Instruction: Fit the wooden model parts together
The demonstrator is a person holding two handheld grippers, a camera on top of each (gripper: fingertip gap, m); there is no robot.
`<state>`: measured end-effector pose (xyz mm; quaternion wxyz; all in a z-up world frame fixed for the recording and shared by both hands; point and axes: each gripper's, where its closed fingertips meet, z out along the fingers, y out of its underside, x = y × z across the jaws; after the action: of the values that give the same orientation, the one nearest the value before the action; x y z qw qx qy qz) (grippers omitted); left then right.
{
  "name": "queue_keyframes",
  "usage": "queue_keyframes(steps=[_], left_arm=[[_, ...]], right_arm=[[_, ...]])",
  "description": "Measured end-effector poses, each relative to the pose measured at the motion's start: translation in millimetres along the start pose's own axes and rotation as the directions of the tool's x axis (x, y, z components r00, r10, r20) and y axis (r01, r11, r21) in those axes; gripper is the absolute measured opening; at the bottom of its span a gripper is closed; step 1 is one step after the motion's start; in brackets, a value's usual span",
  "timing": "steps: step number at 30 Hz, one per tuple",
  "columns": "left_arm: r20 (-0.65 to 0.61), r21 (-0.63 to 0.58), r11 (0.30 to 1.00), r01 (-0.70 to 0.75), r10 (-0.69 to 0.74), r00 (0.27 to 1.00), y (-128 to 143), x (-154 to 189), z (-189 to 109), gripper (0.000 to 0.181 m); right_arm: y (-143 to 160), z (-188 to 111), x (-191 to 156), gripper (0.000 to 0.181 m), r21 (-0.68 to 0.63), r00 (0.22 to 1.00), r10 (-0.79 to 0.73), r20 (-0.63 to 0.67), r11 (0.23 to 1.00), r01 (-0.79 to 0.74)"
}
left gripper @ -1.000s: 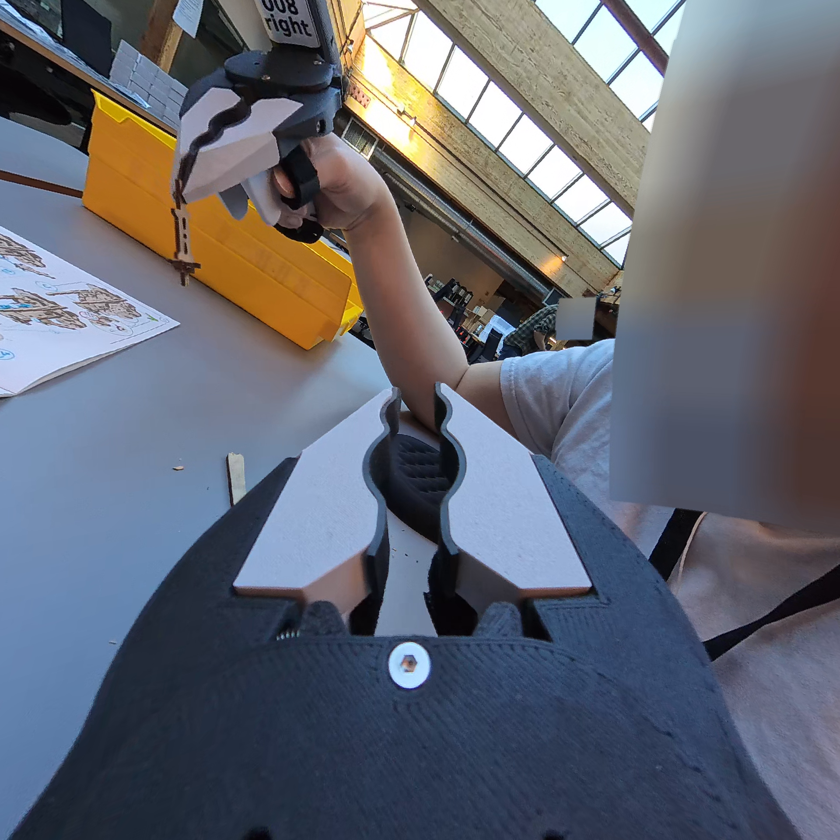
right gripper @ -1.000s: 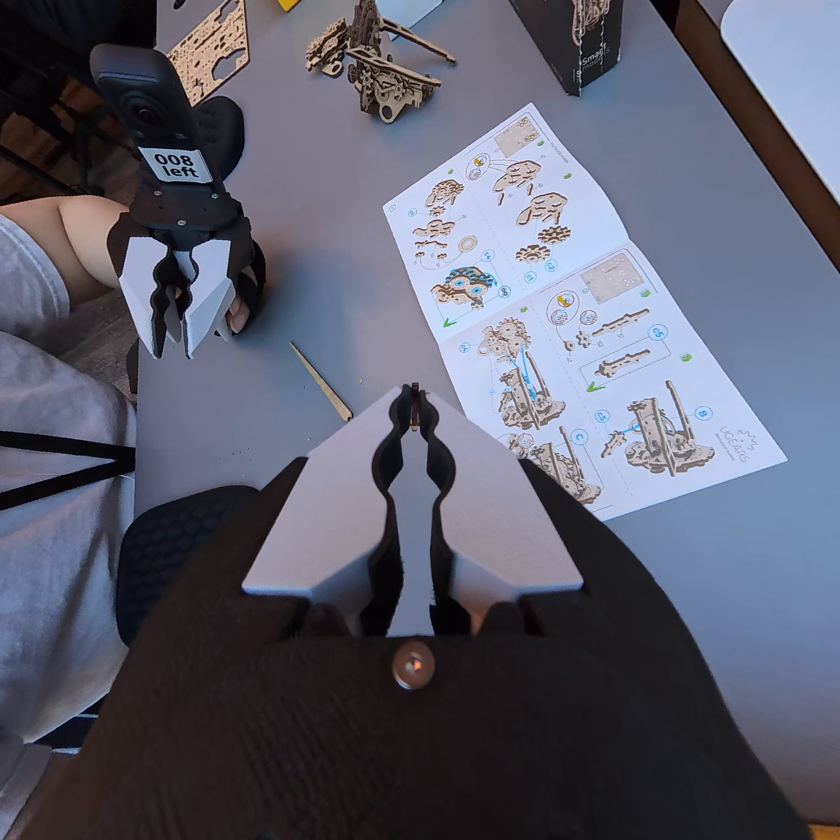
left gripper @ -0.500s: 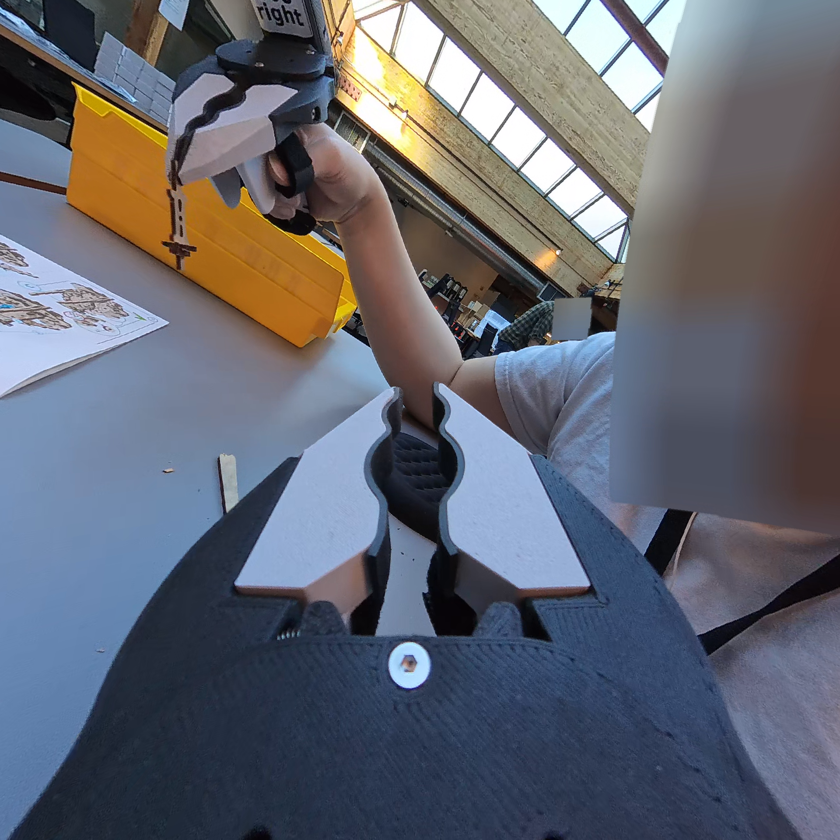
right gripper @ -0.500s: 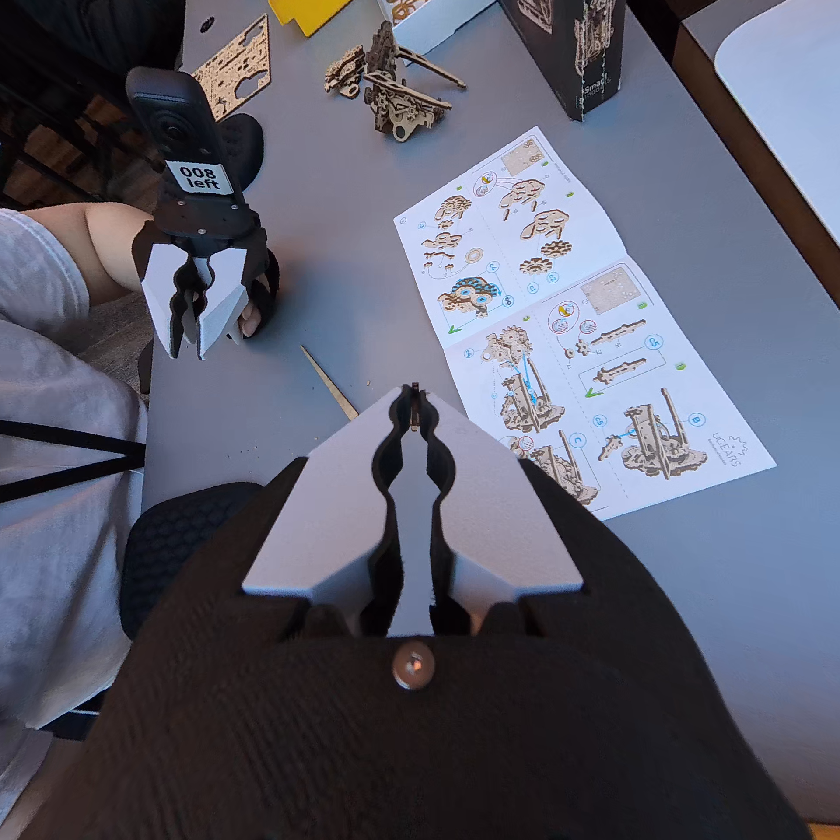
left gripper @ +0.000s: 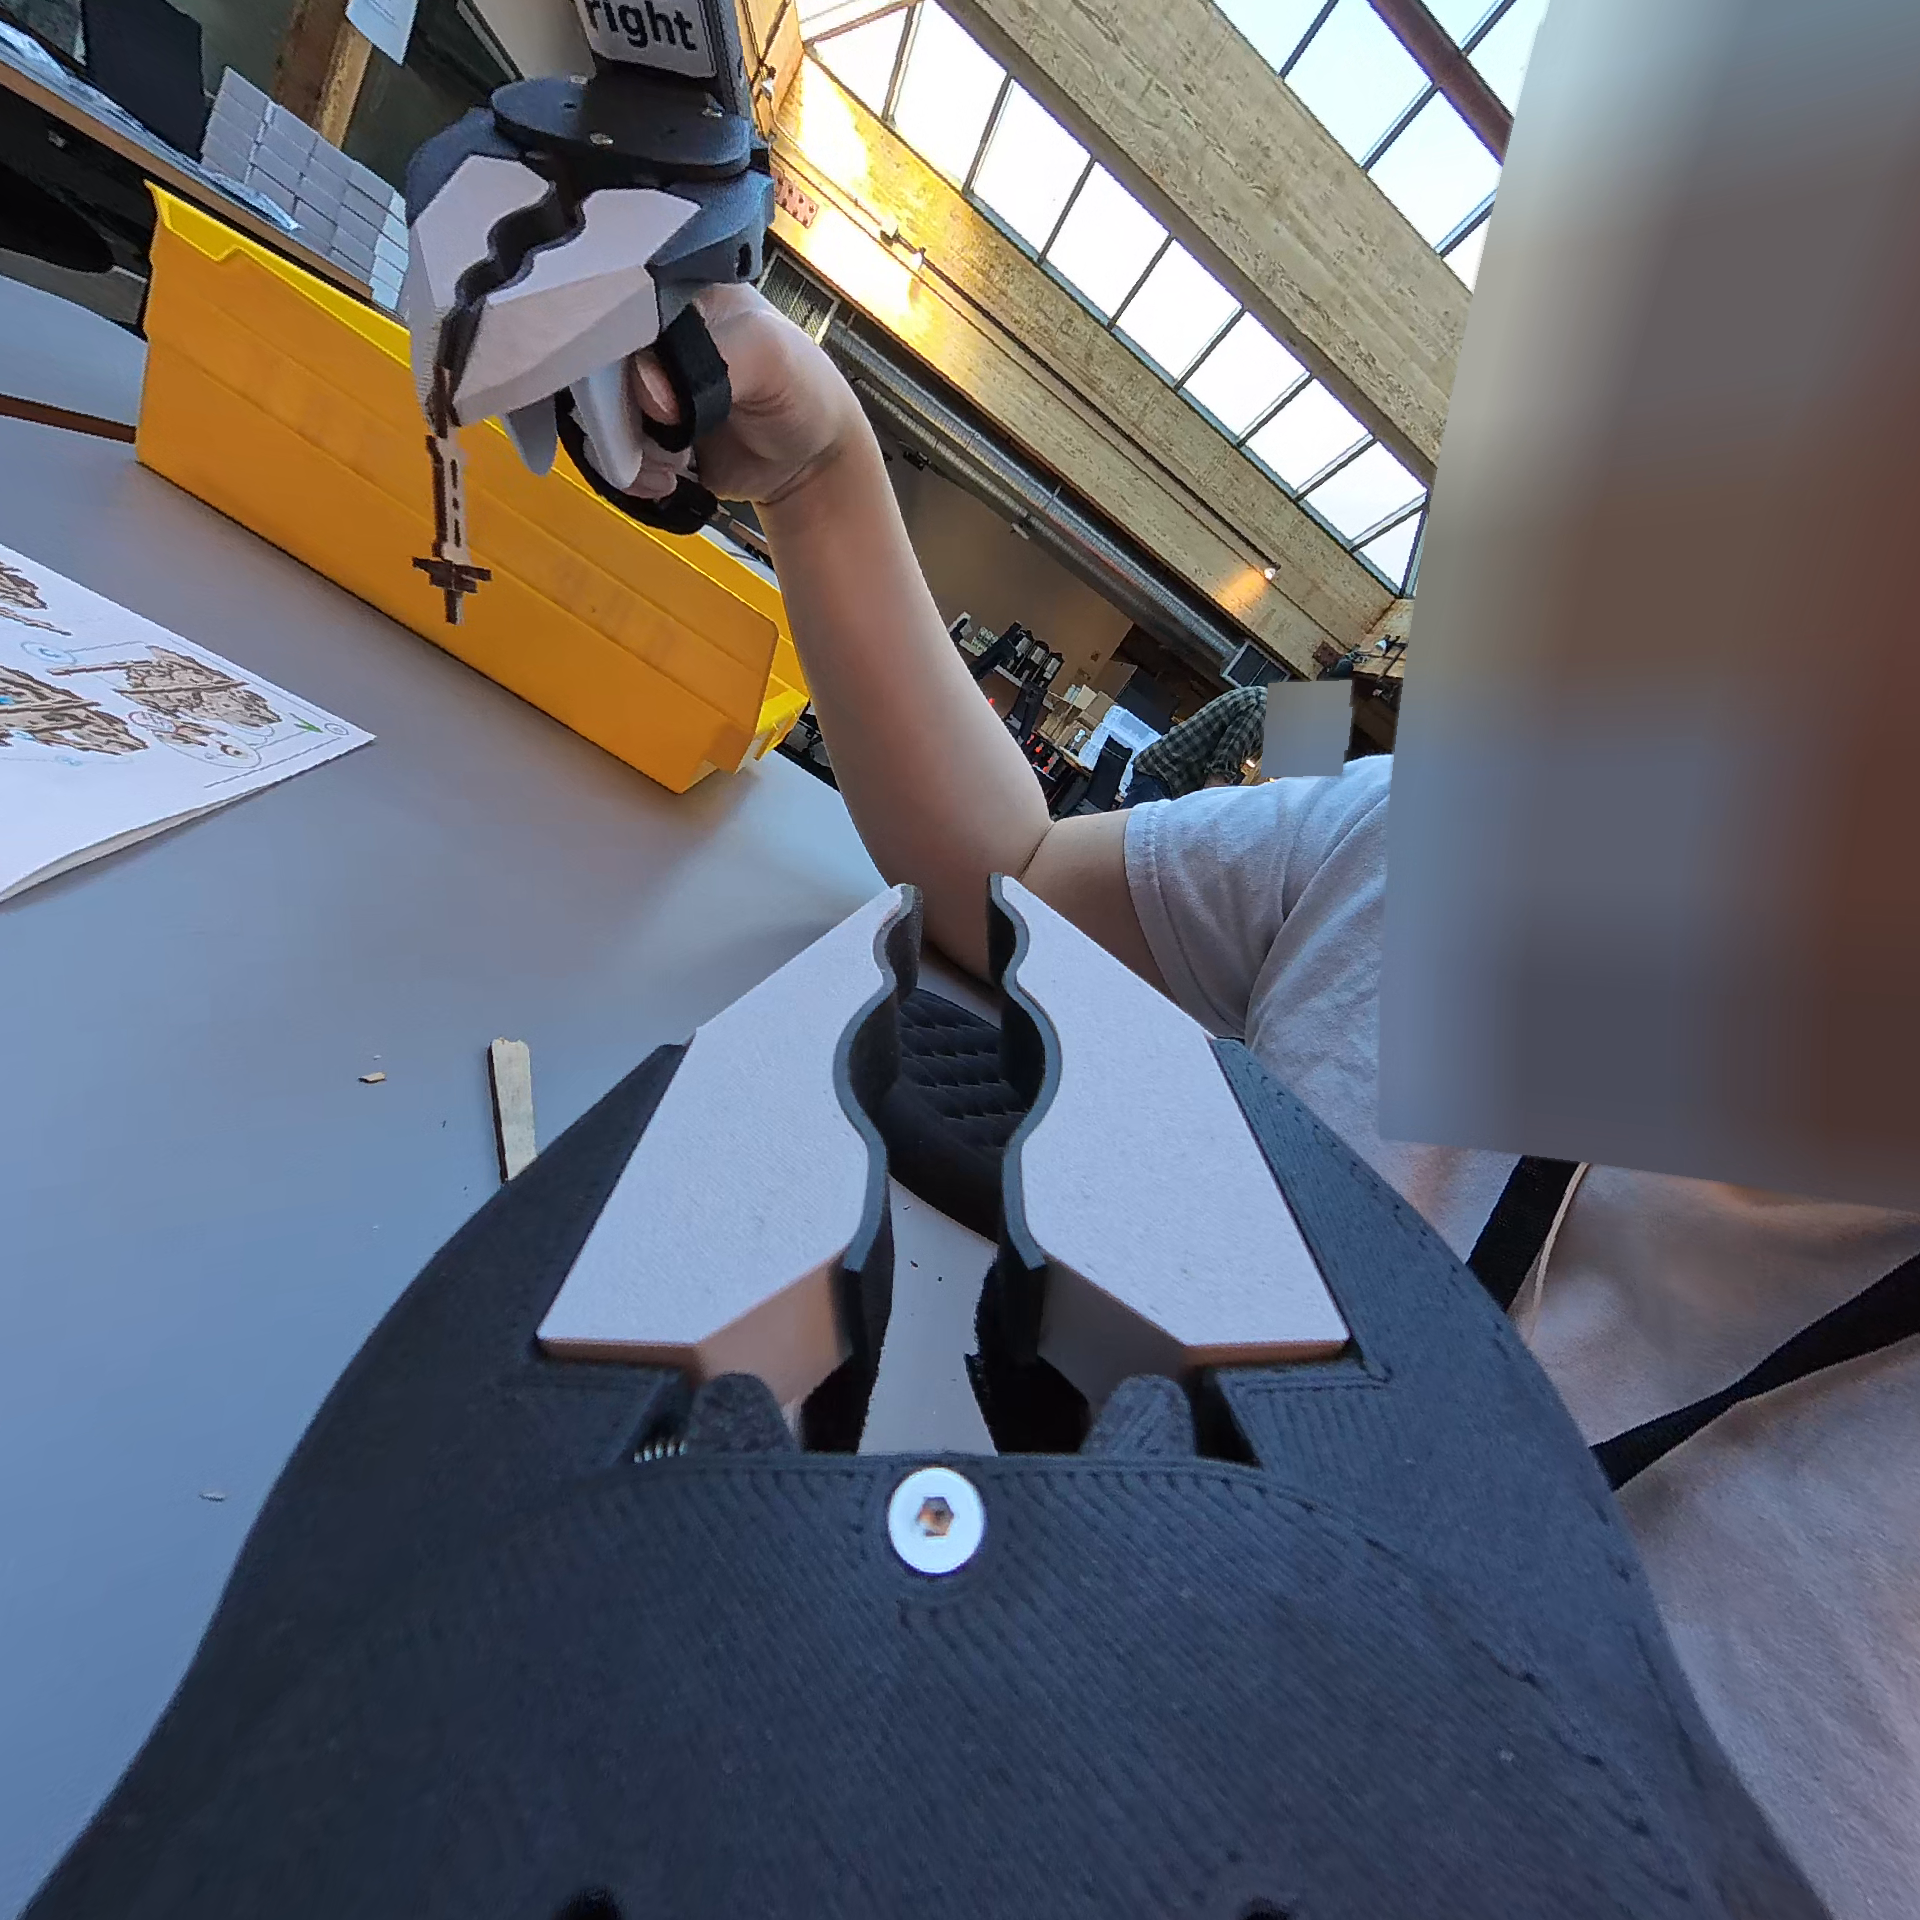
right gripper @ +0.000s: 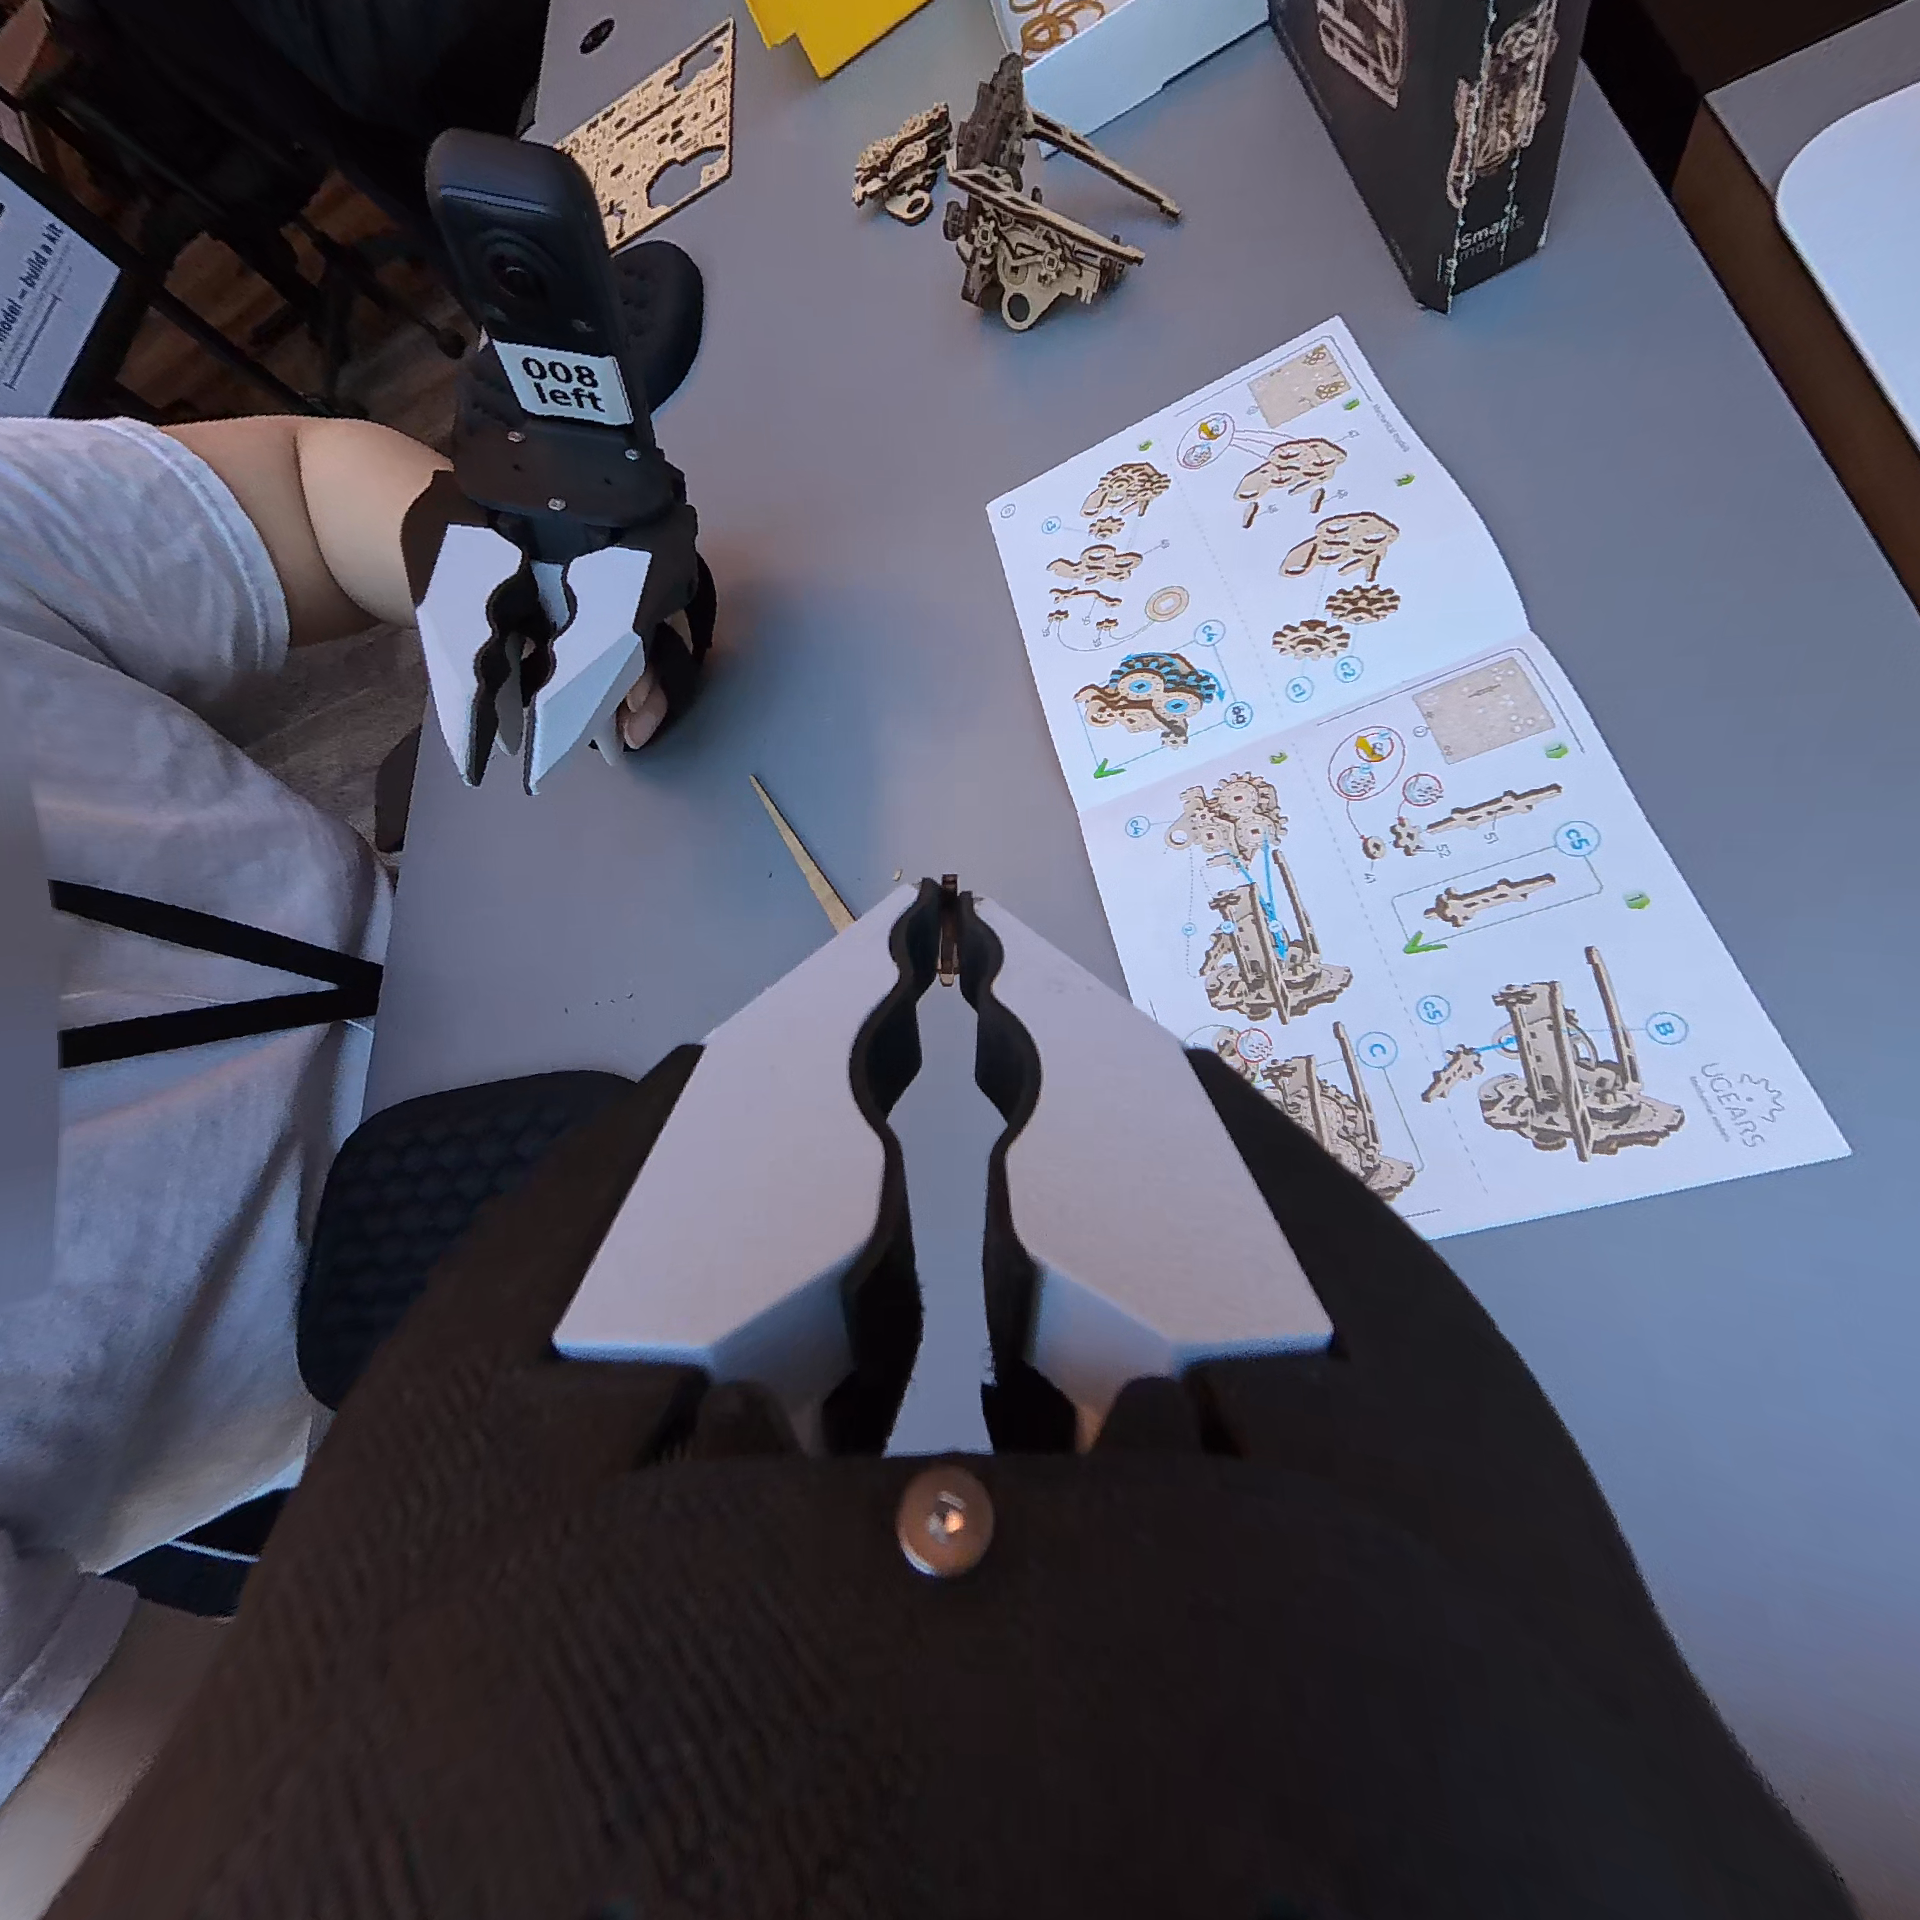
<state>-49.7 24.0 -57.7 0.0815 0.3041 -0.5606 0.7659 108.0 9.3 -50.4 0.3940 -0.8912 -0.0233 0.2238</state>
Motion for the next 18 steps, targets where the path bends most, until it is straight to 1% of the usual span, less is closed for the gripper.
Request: queue_keyframes(steps=[5, 8, 15, 18], left_arm=[[-0.001, 0.003, 1.000, 0.005, -0.005, 1.000, 0, 0, 0, 0.009], [-0.001, 0.003, 1.000, 0.006, -0.006, 1.000, 0, 0, 0, 0.009], [-0.001, 0.003, 1.000, 0.006, -0.006, 1.000, 0, 0, 0, 0.009], [-0.002, 0.004, 1.000, 0.008, -0.007, 1.000, -1, -1, 0, 0.009]], right_arm=[[3, 3, -6, 0.001, -0.033, 0.997, -0.073, -0.005, 0.997, 0.072], [5, 5, -7, 0.001, -0.052, 0.996, -0.092, -0.010, 0.994, 0.091], [2, 2, -5, 0.001, -0.028, 0.998, -0.057, -0.004, 0.998, 0.057], [-7, -2, -15, 0.001, 0.038, 0.997, -0.009, 0.077, 0.999, 0.006]])
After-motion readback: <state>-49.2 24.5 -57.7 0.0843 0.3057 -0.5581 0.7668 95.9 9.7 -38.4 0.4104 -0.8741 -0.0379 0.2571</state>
